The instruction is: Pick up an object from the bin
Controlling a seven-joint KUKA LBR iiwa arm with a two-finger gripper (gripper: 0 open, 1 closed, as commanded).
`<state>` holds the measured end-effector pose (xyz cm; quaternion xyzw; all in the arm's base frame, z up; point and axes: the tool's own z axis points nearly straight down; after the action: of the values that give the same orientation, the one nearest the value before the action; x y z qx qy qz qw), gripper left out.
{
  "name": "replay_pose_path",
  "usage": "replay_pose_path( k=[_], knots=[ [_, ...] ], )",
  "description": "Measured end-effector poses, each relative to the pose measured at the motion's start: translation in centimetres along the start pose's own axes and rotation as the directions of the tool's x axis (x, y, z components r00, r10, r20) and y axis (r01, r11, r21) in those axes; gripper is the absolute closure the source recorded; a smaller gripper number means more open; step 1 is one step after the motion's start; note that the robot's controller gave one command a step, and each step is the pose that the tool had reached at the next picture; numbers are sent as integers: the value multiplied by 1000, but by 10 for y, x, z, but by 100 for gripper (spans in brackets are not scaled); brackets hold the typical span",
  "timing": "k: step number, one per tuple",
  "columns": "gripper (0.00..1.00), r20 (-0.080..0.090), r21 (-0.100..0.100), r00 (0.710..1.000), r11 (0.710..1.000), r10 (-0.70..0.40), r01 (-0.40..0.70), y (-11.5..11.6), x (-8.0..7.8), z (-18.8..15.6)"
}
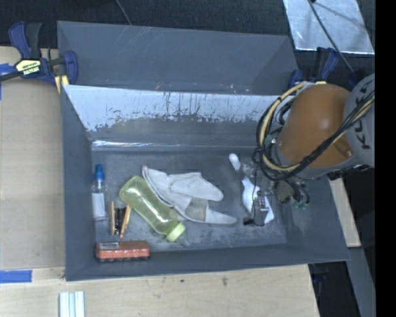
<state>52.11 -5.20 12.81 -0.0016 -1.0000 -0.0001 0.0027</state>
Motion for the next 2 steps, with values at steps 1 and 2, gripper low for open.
replay_pose_path(
  k=[1, 2],
  knots=[
    [0, 8, 1, 1000, 1000, -2, 2, 0, -2, -5],
    [0, 12, 4, 987, 987, -162, 162, 35, -24, 38]
  ],
)
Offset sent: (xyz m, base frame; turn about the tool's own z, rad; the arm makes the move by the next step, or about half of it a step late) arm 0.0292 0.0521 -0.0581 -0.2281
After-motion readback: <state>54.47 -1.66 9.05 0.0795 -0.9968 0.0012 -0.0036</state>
